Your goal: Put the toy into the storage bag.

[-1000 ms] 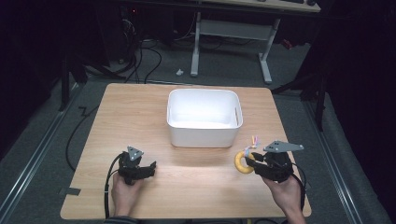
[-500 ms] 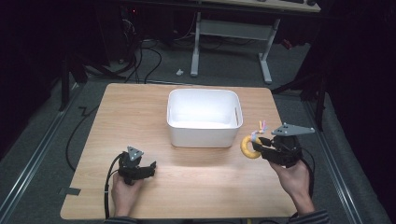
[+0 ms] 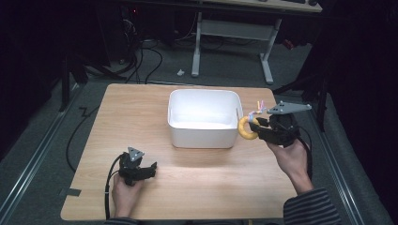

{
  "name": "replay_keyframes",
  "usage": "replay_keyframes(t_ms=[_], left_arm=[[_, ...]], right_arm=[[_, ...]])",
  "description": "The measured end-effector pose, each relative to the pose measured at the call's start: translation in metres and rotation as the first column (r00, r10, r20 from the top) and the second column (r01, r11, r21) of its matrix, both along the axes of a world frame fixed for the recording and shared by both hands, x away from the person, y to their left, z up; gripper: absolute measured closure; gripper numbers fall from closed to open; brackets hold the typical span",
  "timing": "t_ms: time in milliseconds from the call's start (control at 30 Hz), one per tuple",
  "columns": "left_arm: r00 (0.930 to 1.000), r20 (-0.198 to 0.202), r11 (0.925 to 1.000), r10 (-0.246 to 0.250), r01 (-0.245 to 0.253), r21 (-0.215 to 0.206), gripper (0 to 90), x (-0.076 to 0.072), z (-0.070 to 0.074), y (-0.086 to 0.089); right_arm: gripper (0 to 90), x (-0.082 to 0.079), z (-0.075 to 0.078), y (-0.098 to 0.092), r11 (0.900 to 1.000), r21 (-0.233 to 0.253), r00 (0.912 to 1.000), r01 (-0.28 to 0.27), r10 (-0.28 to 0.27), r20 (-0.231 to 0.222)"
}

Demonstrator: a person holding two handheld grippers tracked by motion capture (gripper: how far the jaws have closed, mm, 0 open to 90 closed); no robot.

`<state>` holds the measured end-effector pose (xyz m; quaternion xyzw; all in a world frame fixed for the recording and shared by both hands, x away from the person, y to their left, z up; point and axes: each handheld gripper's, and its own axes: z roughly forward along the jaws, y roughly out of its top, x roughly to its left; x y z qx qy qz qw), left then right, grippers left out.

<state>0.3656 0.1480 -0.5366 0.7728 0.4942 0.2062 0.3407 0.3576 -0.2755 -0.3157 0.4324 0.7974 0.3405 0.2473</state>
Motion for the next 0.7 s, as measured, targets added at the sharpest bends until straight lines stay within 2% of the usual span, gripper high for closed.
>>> replay_keyframes(t_ms=[233,367,533,700], left_arm=[[1.0,0.0,1.0,0.0,0.0,-0.001,16.6,0.0,0.0,0.0],[1.0,0.0,1.0,-0.001,0.001,0.0,16.6,0.0,0.0,0.0],[1.0,-0.002,1.0,-0.002,0.002,-0.003,16.6,0.0,0.0,0.0],[1.0,0.0,1.0,-0.001,0.001,0.001,16.7,0.0,0.0,0.0]], right_arm=[[66.1,0.021,0.007,0.014,0.999,-0.033,0.9997,-0.022,0.023,0.01],[66.0,0.03,0.007,0.02,0.999,-0.031,0.9992,-0.038,0.038,0.008],[66.0,0.043,0.003,0.027,0.998,-0.046,0.9992,-0.038,0.037,-0.012],[65.9,0.056,-0.004,0.036,0.999,-0.026,0.9986,-0.045,0.045,-0.029]])
